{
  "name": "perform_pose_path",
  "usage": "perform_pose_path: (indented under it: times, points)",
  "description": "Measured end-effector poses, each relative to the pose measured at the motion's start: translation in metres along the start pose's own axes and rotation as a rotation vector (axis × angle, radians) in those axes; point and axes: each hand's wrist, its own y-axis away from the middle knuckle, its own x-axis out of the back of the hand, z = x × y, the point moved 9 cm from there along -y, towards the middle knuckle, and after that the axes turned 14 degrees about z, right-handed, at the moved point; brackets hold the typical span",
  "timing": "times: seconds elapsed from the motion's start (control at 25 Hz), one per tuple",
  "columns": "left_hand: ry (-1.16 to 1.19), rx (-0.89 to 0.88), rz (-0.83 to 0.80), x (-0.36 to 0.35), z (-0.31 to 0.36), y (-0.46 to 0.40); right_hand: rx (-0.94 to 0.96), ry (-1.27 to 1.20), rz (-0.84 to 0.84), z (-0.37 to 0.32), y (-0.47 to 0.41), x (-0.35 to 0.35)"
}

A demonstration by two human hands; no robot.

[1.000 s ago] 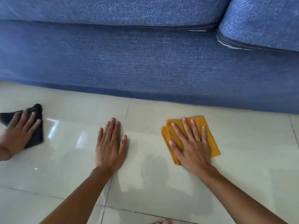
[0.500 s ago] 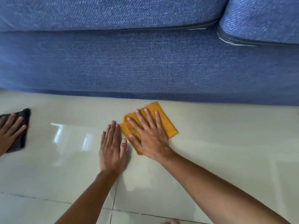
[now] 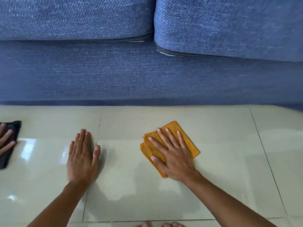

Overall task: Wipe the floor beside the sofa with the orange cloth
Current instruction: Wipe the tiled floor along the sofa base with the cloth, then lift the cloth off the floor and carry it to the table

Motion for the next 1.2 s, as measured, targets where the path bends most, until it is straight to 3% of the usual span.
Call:
perform_pose_path:
  times: [0.2, 0.32, 0.48, 0.6, 0.76, 0.96, 1.2]
  points:
    - [-0.034, 0.009, 0.014, 0.001, 0.002, 0.0, -0.275, 0.087, 0.018, 0.087, -0.013, 0.005]
    - [-0.067, 0.023, 0.034, 0.006, 0.006, -0.002, -0.457, 0.074, -0.03, 0.096, -0.029, 0.003]
    - [-0.054, 0.077, 0.116, 0.018, 0.044, -0.022, -0.441, -0.09, 0.009, 0.103, -0.036, 0.025]
    - [0.023, -0.12, 0.035, -0.003, 0.12, -0.035, -0.478, -0.044, 0.206, 0.148, -0.03, 0.067]
    - [0.043, -0.448, -0.075, -0.036, 0.248, -0.036, -0.72, -0.016, 0.112, 0.207, -0.025, 0.07]
    - [-0.087, -0.534, -0.185, -0.066, 0.329, -0.044, -0.915, -0.219, 0.069, 0.216, -0.042, 0.054]
    - [-0.2, -0.477, -0.24, -0.08, 0.331, -0.057, -0.956, -0.276, -0.012, 0.215, -0.052, 0.038]
